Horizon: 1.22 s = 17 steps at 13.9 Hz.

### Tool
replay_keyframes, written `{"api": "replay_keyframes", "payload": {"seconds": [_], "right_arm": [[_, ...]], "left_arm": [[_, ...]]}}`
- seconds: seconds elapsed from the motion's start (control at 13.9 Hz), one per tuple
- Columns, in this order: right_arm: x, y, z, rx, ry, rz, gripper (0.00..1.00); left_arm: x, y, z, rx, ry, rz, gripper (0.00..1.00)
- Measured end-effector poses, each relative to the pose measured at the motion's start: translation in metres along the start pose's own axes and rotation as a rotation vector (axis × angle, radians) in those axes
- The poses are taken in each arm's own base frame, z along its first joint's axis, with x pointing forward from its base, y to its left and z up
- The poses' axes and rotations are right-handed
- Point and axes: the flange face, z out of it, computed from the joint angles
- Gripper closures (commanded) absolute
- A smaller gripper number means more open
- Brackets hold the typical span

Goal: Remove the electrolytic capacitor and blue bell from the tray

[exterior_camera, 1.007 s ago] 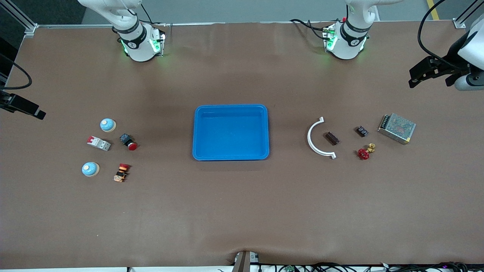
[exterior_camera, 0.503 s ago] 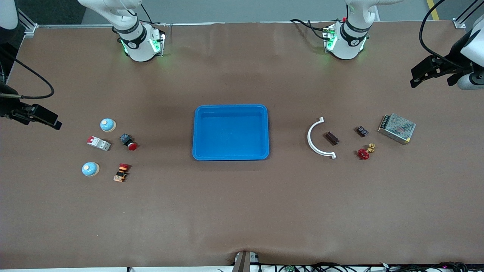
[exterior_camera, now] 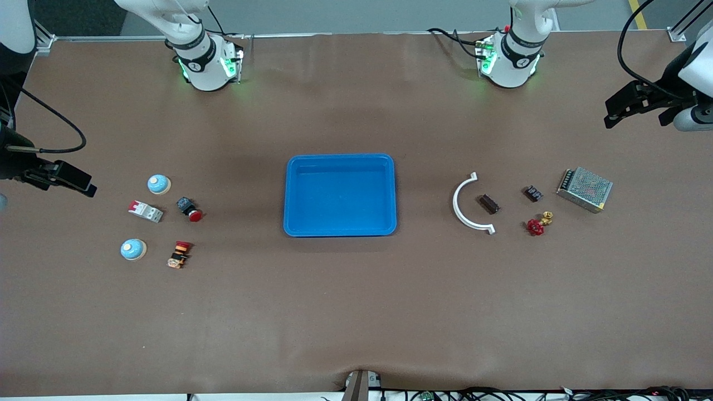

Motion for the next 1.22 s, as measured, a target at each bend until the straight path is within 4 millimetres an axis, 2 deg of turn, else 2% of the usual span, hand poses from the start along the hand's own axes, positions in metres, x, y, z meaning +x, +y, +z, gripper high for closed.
{"api": "replay_keyframes", "payload": {"seconds": [0.5, 0.93, 1.22], "right_arm": [[-0.005, -0.008, 0.000, -0.002, -0.027, -0.015, 0.00], [-0.021, -0.016, -0.018, -0.005, -0.047, -0.033, 0.00], [-0.022, -0.018, -0.018, -0.005, -0.048, -0.037, 0.00]], "left_arm": [[-0.001, 0.000, 0.001, 0.001, -0.009, 0.001, 0.00], [-0.003, 0.001, 0.002, 0.003, -0.024, 0.001, 0.00], [-0.003, 0.001, 0.002, 0.003, -0.025, 0.002, 0.00]]}}
